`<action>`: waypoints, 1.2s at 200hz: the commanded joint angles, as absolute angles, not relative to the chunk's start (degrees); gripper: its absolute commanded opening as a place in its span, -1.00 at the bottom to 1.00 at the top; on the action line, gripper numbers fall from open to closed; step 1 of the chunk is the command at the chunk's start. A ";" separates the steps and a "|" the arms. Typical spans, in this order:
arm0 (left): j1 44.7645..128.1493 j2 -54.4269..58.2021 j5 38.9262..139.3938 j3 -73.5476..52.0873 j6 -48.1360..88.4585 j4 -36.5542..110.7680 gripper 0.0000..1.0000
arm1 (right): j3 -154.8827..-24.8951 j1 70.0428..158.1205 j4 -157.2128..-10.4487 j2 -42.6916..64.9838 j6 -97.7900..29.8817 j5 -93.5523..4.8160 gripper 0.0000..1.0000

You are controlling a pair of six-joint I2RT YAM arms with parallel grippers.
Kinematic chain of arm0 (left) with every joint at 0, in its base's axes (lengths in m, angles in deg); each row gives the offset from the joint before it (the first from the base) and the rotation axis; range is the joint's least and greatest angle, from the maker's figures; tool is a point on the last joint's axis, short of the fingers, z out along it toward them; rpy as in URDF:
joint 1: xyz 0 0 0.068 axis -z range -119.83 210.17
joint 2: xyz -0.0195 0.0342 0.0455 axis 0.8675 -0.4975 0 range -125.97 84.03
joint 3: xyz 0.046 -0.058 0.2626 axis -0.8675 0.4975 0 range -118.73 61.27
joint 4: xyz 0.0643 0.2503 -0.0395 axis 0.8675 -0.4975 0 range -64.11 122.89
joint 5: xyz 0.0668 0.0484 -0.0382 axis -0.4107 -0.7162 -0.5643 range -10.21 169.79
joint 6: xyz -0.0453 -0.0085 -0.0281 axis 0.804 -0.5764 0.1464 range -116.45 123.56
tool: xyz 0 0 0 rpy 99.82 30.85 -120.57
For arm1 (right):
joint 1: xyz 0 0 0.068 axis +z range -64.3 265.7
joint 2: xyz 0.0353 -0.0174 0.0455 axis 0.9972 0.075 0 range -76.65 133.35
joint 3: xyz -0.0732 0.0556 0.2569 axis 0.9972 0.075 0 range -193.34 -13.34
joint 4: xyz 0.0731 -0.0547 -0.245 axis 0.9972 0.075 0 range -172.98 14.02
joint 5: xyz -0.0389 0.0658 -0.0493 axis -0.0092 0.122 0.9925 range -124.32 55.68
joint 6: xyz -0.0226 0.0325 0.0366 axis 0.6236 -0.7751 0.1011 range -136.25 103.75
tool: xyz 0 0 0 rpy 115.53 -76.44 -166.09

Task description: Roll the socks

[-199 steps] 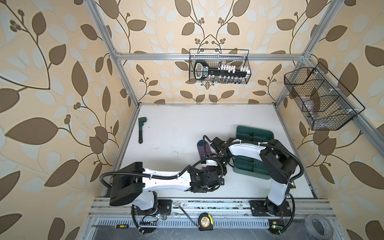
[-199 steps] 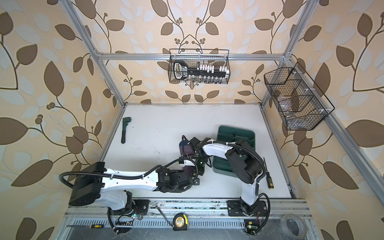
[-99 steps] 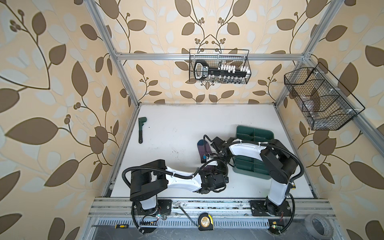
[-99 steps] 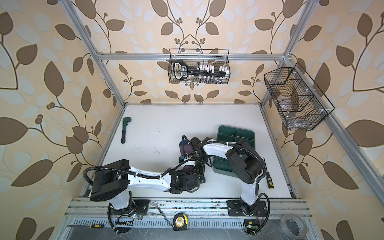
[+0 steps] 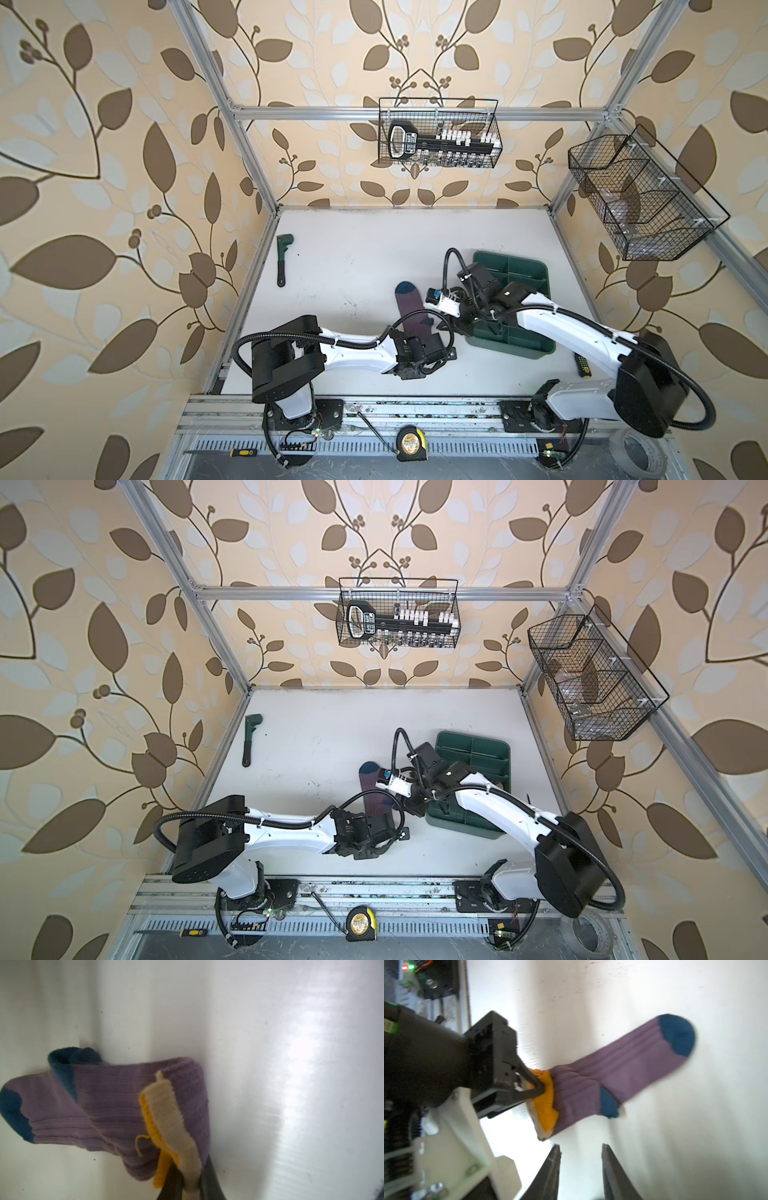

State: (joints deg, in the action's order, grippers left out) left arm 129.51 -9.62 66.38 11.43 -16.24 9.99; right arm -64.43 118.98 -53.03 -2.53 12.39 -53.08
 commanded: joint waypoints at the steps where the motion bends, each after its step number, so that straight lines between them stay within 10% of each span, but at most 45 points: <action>1: 128.02 -13.11 76.59 9.83 -17.99 2.17 -1.00 | -63.35 113.53 -63.18 -7.95 2.76 -42.74 -0.32; 50: 119.91 -18.81 97.83 0.83 -24.46 -9.83 -1.00 | -62.17 105.08 -78.81 -25.83 -20.31 -28.86 -0.33; 84: 112.75 -25.83 107.80 -6.43 -27.26 -17.65 -1.00 | -52.08 105.12 -91.74 -36.86 -20.69 -54.08 -0.26; 104: 110.40 -28.97 111.11 -9.42 -28.28 -20.72 -1.00 | -50.70 109.00 -77.30 -38.74 3.50 -71.46 -0.21; 167: 106.06 -34.40 115.38 -14.47 -28.44 -24.92 -0.89 | -39.88 148.48 -63.88 -34.03 31.64 -19.91 0.03; 240: 105.37 -35.96 115.30 -15.76 -27.57 -25.37 -0.88 | -37.87 152.62 -87.62 -5.03 29.33 -12.71 0.04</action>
State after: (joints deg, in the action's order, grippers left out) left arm 105.44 -33.86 117.35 -15.92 -27.21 -23.25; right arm -35.71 153.18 -79.32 -12.10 29.07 -17.56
